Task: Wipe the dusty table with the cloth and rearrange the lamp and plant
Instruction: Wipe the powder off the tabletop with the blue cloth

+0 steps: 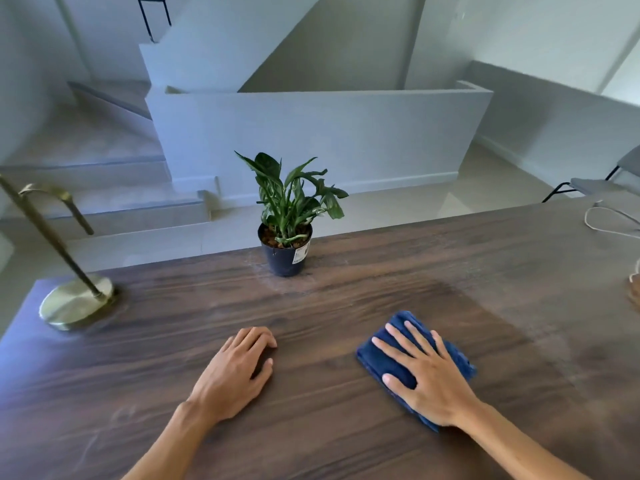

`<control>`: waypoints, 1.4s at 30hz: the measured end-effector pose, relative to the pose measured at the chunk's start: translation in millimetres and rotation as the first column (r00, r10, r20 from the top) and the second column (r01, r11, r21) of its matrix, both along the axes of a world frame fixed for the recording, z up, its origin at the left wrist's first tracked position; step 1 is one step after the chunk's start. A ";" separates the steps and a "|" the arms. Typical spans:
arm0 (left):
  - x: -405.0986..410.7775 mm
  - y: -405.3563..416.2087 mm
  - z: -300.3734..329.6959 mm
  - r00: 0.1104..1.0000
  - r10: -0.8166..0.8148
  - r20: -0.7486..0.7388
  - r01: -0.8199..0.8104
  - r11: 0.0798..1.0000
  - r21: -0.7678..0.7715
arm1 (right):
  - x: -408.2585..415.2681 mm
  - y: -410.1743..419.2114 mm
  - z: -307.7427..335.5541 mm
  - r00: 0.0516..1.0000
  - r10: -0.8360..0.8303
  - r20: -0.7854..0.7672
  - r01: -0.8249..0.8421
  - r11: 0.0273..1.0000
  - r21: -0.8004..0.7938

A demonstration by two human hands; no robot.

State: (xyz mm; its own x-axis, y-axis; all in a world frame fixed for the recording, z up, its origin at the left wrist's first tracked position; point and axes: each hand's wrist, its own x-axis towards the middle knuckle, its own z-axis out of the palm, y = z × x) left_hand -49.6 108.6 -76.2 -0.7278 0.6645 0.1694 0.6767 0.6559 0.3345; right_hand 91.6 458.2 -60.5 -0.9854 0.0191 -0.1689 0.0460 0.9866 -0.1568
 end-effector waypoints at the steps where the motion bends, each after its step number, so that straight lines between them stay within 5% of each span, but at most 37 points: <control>1: -5.5 -13.8 -0.6 0.999 0.046 -0.018 -0.046 0.999 -0.006 | -12.6 9.6 -0.3 0.999 -0.049 0.012 0.049 0.999 0.025; 4: -11.7 -30.8 -4.4 0.978 0.207 -0.024 -0.208 0.978 -0.017 | -66.8 21.9 -4.8 0.977 -0.210 0.023 0.210 0.977 0.029; 8: -13.3 -24.3 -10.1 0.975 0.219 -0.029 -0.220 0.975 -0.018 | -148.0 -11.0 -5.7 0.959 -0.281 0.032 0.280 0.960 0.020; 15: -12.3 -31.4 -12.5 0.978 0.210 -0.001 -0.210 0.978 0.009 | -124.9 -168.2 -13.4 0.982 0.157 -0.108 -0.167 0.982 -0.089; 20: -11.5 -32.3 -7.3 0.977 0.210 0.030 -0.211 0.975 0.063 | -29.7 -133.9 -20.6 0.927 0.338 -0.162 -0.351 0.934 -0.063; 25: -11.1 -30.5 -5.1 0.981 0.190 0.048 -0.194 0.974 0.115 | -66.2 -80.1 -11.7 0.994 0.066 -0.087 -0.067 0.998 -0.002; 30: -11.6 -50.7 6.0 0.969 0.150 0.198 -0.205 0.932 0.298 | -148.9 -146.4 -10.4 0.995 -0.082 -0.063 0.083 0.997 0.009; 36: 17.0 -166.2 1.8 0.954 0.291 0.064 -0.298 0.929 0.217 | -183.5 -277.8 -9.2 0.988 0.140 -0.066 -0.146 0.986 -0.082; 42: 32.4 -258.0 4.2 0.876 0.479 -0.057 -0.468 0.872 0.140 | -70.5 -319.0 -9.2 0.835 0.542 -0.102 -0.550 0.811 -0.200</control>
State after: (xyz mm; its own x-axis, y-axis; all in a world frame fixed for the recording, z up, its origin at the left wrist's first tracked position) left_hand -17.2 -149.3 -72.0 -0.9289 0.2145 0.3018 0.3244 0.8646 0.3838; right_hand 21.0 139.2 -69.6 -0.8285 -0.5558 -0.0683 -0.5005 0.7897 -0.3548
